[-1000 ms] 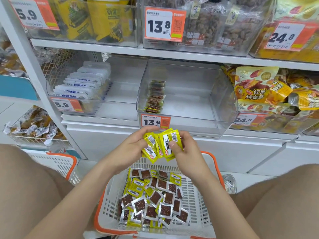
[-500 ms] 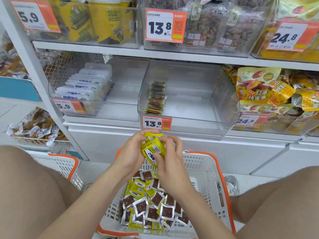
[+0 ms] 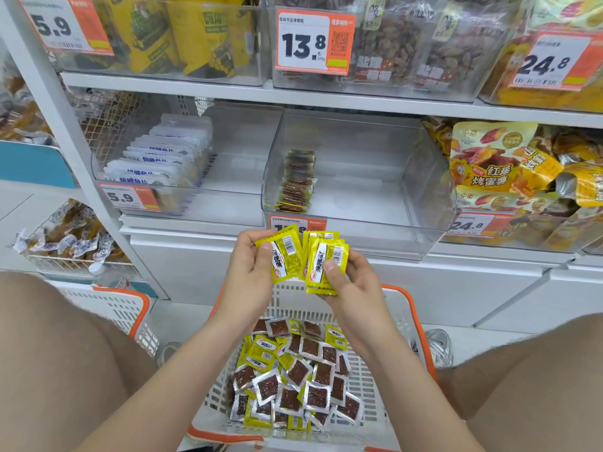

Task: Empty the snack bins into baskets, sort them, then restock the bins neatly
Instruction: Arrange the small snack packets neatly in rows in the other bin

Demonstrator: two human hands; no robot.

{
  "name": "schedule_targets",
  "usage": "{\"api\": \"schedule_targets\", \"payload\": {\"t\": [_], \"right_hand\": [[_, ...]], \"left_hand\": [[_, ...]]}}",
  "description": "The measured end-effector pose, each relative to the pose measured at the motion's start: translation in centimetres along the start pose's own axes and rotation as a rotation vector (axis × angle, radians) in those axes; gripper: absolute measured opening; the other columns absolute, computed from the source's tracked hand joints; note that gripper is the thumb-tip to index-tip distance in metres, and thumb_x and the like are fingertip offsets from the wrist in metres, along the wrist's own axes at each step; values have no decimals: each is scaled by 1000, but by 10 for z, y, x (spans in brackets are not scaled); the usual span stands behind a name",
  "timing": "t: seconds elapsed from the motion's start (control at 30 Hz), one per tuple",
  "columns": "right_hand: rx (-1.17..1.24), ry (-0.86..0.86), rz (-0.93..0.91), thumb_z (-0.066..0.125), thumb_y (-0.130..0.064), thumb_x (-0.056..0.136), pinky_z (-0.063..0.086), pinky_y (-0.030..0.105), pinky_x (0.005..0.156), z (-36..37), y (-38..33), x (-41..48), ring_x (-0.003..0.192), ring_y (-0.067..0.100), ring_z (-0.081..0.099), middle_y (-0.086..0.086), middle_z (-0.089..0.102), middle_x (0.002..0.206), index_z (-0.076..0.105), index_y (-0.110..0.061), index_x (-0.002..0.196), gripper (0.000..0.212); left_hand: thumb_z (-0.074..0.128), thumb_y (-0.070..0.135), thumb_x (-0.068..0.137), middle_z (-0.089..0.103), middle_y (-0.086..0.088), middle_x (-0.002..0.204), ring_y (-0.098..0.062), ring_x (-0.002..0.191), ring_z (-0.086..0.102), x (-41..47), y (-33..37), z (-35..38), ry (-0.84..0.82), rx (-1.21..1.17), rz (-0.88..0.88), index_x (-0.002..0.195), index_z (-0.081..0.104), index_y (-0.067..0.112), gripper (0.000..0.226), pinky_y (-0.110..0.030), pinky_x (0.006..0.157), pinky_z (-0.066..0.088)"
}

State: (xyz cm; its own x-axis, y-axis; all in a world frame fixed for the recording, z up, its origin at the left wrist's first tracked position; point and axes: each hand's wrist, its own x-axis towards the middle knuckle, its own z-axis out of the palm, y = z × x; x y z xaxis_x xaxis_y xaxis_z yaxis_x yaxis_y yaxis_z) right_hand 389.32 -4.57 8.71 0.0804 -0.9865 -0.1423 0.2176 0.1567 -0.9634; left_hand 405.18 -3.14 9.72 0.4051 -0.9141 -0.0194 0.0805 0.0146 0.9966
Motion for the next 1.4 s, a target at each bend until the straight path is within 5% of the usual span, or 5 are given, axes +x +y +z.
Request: {"api": "schedule_targets", "payload": {"t": [0.4, 0.77, 1.0, 1.23, 1.4], "right_hand": [[32, -112, -25, 48, -16, 111, 43, 55, 116, 0, -5, 3, 126, 30, 66, 11, 71, 131, 61, -9, 135, 29], [-126, -193, 57, 50, -13, 110, 53, 51, 105, -2, -8, 3, 116, 29, 70, 8, 75, 122, 62, -12, 133, 26], [-579, -204, -305, 54, -26, 107, 48, 45, 110, -7, -18, -2, 127, 12, 60, -7, 65, 133, 47, -27, 148, 41], [-729, -321, -354, 44, -24, 111, 20, 8, 117, 15, -6, -21, 144, -12, 22, -6, 30, 154, 27, -24, 160, 51], [-622, -376, -282, 44, -29, 111, 37, 14, 110, 19, -8, -26, 136, -6, 45, -16, 48, 148, 23, -29, 157, 50]], "left_hand": [[58, 21, 106, 71, -16, 100, -29, 79, 68, 2, -5, 0, 212, 49, 92, 108, 56, 36, 15, -49, 73, 57], [59, 6, 103, 77, -18, 102, -29, 90, 73, -1, 21, 0, -142, -250, -140, 119, 61, 8, 16, -40, 81, 61], [44, 32, 112, 79, -3, 99, -19, 88, 73, 3, 22, -6, -231, 252, 113, 117, 74, 23, 32, -37, 77, 58], [47, 77, 89, 71, -12, 114, -25, 108, 69, -7, 14, 9, -191, 33, -69, 120, 59, 12, 73, -47, 101, 51], [64, 65, 75, 69, -16, 97, -24, 84, 69, -3, 20, 13, -178, -236, -192, 123, 57, -2, 83, -40, 79, 53]]}}
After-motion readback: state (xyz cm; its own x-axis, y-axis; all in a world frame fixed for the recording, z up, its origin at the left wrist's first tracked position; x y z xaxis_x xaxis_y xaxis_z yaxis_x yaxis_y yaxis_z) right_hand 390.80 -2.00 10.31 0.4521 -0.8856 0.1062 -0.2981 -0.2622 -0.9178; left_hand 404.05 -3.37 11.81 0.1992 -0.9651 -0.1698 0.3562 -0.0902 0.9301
